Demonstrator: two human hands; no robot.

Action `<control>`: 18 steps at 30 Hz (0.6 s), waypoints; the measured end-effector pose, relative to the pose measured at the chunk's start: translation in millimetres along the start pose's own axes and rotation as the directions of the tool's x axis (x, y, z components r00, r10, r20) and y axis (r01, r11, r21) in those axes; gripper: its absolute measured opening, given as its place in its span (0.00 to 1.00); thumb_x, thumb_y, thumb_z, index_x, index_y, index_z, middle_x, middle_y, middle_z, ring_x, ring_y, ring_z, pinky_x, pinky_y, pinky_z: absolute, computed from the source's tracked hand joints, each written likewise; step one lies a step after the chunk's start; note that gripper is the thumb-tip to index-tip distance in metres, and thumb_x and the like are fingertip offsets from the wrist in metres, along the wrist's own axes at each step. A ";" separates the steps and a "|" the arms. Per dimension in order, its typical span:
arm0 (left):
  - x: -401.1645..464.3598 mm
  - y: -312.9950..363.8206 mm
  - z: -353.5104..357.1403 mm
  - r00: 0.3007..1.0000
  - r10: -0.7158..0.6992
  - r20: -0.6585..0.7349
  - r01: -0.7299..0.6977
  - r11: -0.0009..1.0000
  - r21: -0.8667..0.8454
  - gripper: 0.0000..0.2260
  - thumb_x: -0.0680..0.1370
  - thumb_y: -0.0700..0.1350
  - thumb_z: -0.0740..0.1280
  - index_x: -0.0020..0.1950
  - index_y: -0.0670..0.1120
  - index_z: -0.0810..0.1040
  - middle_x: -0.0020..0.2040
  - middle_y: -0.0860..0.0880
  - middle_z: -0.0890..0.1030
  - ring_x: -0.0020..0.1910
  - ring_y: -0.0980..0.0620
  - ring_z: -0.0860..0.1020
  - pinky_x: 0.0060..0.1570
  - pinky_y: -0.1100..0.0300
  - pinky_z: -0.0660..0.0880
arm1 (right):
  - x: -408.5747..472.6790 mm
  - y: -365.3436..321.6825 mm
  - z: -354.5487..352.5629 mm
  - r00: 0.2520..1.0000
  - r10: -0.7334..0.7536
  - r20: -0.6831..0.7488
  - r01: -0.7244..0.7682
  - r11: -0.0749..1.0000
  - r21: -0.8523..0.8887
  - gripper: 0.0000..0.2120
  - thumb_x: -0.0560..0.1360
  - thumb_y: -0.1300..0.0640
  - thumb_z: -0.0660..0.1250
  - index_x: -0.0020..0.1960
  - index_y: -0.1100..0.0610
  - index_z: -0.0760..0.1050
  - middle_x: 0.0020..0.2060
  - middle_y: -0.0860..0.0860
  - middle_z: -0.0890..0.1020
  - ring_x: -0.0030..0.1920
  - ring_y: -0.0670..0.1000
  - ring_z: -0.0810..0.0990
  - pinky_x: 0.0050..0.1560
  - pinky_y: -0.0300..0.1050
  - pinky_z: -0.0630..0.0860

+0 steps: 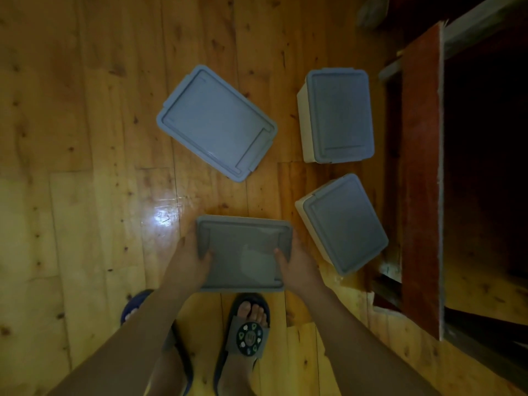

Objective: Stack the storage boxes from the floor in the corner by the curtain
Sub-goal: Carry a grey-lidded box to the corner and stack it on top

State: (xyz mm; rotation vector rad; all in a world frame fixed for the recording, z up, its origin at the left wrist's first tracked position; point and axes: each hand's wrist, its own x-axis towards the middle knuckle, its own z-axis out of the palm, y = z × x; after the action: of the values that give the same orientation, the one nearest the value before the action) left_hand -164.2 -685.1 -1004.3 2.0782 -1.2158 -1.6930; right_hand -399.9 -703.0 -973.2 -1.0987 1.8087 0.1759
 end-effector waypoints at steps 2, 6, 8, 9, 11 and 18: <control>-6.0 7.5 -4.7 1.000 0.017 -0.010 -0.017 1.000 0.004 0.28 0.80 0.45 0.64 0.76 0.58 0.55 0.62 0.48 0.77 0.56 0.49 0.78 0.55 0.44 0.77 | -6.9 -3.0 -6.5 1.000 -0.009 -0.020 0.009 1.000 -0.007 0.33 0.82 0.46 0.58 0.81 0.50 0.46 0.72 0.54 0.68 0.68 0.54 0.71 0.66 0.54 0.71; -26.6 30.0 -21.4 0.999 0.018 -0.045 -0.015 0.997 0.079 0.32 0.79 0.46 0.64 0.78 0.56 0.51 0.61 0.51 0.72 0.54 0.51 0.75 0.49 0.53 0.74 | -31.3 -16.6 -26.1 0.996 -0.047 -0.076 0.043 0.998 -0.053 0.34 0.82 0.44 0.59 0.81 0.49 0.46 0.73 0.54 0.66 0.70 0.55 0.69 0.68 0.55 0.70; -39.2 45.6 -32.9 0.997 0.028 -0.070 -0.020 0.994 0.105 0.33 0.79 0.46 0.64 0.78 0.56 0.49 0.59 0.51 0.70 0.52 0.52 0.72 0.48 0.55 0.72 | -46.5 -26.4 -37.6 0.992 -0.075 -0.104 0.068 0.995 -0.071 0.35 0.81 0.43 0.60 0.81 0.49 0.46 0.75 0.54 0.63 0.72 0.56 0.66 0.70 0.53 0.67; -46.1 54.4 -39.3 0.995 0.044 -0.085 -0.034 0.993 0.112 0.33 0.79 0.46 0.65 0.78 0.56 0.50 0.60 0.50 0.71 0.52 0.52 0.72 0.48 0.55 0.72 | -54.7 -31.4 -44.2 0.989 -0.092 -0.118 0.084 0.994 -0.072 0.36 0.81 0.43 0.60 0.81 0.49 0.46 0.76 0.54 0.61 0.74 0.56 0.64 0.71 0.52 0.66; -62.7 75.3 -56.6 0.993 0.064 -0.103 -0.052 0.992 0.118 0.32 0.78 0.48 0.65 0.78 0.55 0.51 0.61 0.48 0.73 0.54 0.49 0.75 0.51 0.50 0.75 | -72.7 -44.9 -60.1 0.984 -0.114 -0.138 0.107 0.992 -0.061 0.36 0.80 0.42 0.60 0.81 0.49 0.46 0.77 0.54 0.59 0.75 0.56 0.62 0.72 0.53 0.65; -120.2 149.9 -104.5 0.971 0.114 -0.210 -0.086 0.987 0.140 0.38 0.76 0.53 0.69 0.79 0.57 0.50 0.66 0.46 0.71 0.64 0.45 0.71 0.62 0.45 0.71 | -135.3 -94.7 -116.0 0.962 -0.163 -0.221 0.158 0.987 -0.039 0.37 0.79 0.42 0.63 0.81 0.46 0.47 0.70 0.53 0.65 0.67 0.56 0.70 0.66 0.51 0.69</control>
State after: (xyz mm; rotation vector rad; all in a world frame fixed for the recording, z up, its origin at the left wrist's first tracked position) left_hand -142.1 -733.0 -792.0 2.1673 -1.3653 -1.3352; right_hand -390.3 -740.3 -775.1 -1.3177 1.9079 -0.0275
